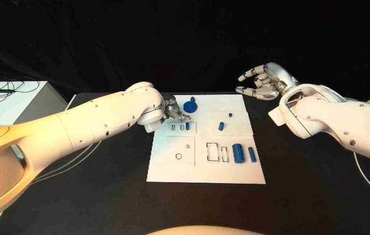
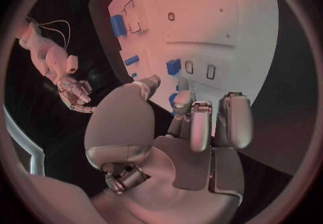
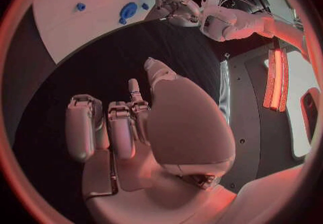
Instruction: Assemble the parts on the task board
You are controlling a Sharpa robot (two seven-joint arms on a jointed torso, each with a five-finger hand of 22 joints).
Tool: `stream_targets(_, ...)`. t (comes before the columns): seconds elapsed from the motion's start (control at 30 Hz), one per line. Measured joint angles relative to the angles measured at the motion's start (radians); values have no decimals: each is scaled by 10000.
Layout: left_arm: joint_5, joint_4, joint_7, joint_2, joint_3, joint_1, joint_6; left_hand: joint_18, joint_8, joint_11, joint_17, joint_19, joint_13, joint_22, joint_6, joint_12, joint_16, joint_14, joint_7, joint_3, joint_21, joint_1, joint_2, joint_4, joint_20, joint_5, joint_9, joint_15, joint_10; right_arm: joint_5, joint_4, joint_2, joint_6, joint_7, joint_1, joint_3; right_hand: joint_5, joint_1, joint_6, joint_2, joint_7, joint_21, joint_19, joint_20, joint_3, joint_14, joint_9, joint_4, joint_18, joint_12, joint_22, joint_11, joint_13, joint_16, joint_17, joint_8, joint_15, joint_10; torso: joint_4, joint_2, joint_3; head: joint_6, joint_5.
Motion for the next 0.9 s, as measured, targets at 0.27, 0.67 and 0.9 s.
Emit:
stream_targets(0.27, -51, -422, -59, 378, -54, 56, 274, 0, -31, 4, 0, 0, -15, 24, -8, 0, 0, 0, 8, 0, 0, -106, -1, 0, 0, 0, 38, 0, -3, -13, -25, 13, 86, -87, 0, 0, 0, -27, -50, -27, -24, 0, 0, 0, 0, 0, 1, 0, 0, 0, -1, 0, -1, 0, 0, 0, 0, 0, -12, 11, -5, -21, -19)
stream_targets(0.67, -85, -791, -99, 620, -81, 73, 642, 0, -31, 40, 0, 0, -15, 72, -8, 0, 0, -1, 8, -88, 0, -211, -1, 1, 1, 0, 88, 1, -39, -18, -50, 46, 150, -145, 1, 2, -451, -226, -120, -37, -25, 0, 0, 0, -57, 0, 49, 57, -1, 0, -2, -1, -2, 0, 0, 194, 0, -1, -12, 22, 0, -76, -57)
stream_targets(0.9, -87, -887, -106, 726, -104, 73, 795, 0, -30, 40, 0, 0, -15, 72, -8, 0, 0, -1, 8, -88, 0, -211, 0, 1, 1, 0, 110, 1, -39, -19, -51, 63, 168, -155, 1, 1, -451, -226, -119, -37, -25, 0, 0, 0, -57, 0, 59, 57, -1, 0, 6, -4, -2, 0, 0, 194, 0, -4, 1, 24, -1, -126, -85)
